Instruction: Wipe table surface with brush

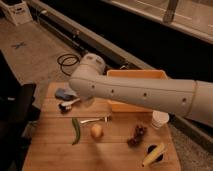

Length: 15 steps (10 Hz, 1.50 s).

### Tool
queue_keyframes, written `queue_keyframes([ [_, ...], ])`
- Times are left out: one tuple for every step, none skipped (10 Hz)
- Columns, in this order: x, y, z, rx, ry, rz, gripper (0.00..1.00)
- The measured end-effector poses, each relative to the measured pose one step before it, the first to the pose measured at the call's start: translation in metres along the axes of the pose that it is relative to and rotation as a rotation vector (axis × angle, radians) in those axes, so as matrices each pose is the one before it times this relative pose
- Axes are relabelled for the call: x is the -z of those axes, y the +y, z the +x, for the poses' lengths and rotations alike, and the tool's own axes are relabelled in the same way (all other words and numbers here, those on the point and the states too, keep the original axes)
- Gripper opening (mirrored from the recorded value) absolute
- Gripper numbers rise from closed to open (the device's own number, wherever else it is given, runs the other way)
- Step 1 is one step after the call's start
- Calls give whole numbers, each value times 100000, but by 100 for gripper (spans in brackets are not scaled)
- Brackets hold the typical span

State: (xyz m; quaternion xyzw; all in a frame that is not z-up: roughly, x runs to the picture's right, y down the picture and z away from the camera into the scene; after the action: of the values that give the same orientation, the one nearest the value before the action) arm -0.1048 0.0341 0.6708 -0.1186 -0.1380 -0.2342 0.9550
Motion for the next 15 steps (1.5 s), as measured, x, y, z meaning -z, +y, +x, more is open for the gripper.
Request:
queue_keyframes([
  [58,54,244,-357,277,34,65],
  [-21,-35,-118,171,-133,-4,65],
  [-25,-5,-135,281,-78,-77,65],
  [38,62,182,284,863,-397,65],
  [-358,-416,-54,937,1413,-1397,65],
  [-713,-600,-146,95,-1235,-404,65],
  [-812,-409,5,-135,-2055,-879,65],
  [-1324,-336,-277,646,-2931,-1680,65],
  [-1776,-107,-168,530,-2653,-2754,65],
  [-1750,130,-103,-269,-3064,-2929,65],
  [-1165,106,108,-614,-2014,-2208,65],
  [-1236,-15,-46,-605,-2473,-2749,65],
  [-1259,-75,-239,-356,-2395,-2714,65],
  [-1006,-102,-276,-25,-1787,-2195,65],
  [-1298,-100,-459,150,-2100,-2604,65],
])
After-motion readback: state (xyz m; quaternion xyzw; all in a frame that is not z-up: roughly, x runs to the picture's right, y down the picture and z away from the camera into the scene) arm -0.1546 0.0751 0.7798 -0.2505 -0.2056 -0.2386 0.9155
